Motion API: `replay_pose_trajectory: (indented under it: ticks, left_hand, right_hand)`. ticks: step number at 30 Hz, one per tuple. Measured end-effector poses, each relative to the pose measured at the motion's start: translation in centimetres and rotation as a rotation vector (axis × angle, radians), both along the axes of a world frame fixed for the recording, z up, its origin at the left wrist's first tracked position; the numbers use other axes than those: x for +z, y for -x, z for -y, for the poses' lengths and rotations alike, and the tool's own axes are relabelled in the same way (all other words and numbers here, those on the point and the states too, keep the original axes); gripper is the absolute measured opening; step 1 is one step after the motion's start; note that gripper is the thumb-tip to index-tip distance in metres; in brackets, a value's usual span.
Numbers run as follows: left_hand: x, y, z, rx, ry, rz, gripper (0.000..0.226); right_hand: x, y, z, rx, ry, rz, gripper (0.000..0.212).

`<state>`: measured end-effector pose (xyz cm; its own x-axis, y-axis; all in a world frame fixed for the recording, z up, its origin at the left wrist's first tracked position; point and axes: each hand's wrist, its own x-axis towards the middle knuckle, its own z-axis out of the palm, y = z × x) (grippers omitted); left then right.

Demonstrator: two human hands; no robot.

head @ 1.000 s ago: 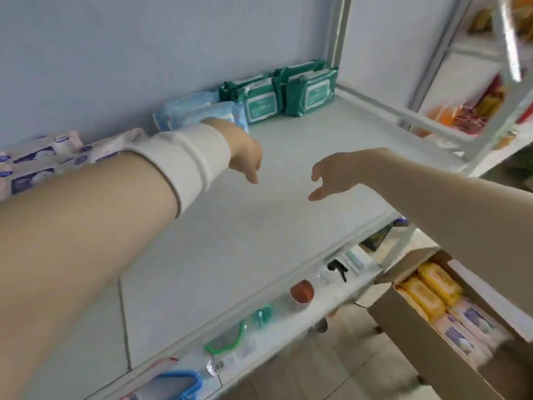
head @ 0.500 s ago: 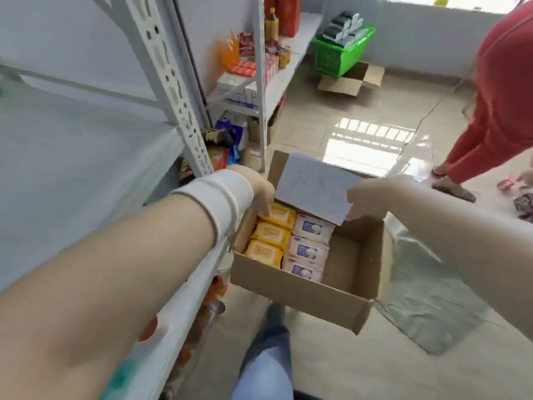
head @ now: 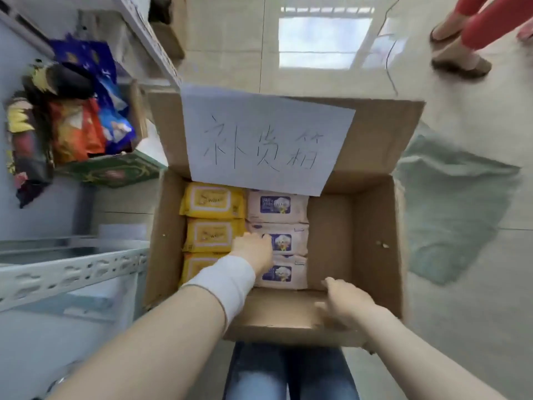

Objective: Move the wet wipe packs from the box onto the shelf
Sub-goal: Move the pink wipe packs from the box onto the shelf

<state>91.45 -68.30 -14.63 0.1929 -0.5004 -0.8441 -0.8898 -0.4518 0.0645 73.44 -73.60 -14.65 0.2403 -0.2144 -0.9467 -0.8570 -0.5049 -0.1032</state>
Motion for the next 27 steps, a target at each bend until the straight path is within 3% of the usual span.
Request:
replay_pose_trajectory:
  ticks: [3,6,9,14,20,27]
  left_hand:
    - [-8.6,-0.6,0.8,0.037,0.048,0.06,0.047]
    - [-14.2,-1.3,1.4,0.036,0.13,0.141,0.055]
    - [-16.6,-1.2,1.6,0.116,0.179,0.194,0.064]
    - [-17.5,0.1,0.2,0.154,0.084,0.252,0.078]
    - [-18.2,2.0,0.5,0.501,0.151,0.224,0.072]
    - [-19.0,2.5,2.6,1.23,0.302,0.237,0.078]
  right_hand:
    - [-8.8,-0.3,-1.0,-0.171,-0.057,0.0,0.065]
    - [-14.8,-0.8,-1.1,-0.357,-0.129,0.088,0.061]
    - [-18.1,-1.4,-1.8,-0.492,-0.226,0.197,0.061]
    - [-19.5,-1.2,-3.1,-0.702,-0.161,0.1,0.072]
    - [-19.8,-0.6,-2.7,-0.895,-0.173,0.097,0.06]
    - [-19.4,-1.0,-3.3,-0.927,-0.234,0.179,0.059]
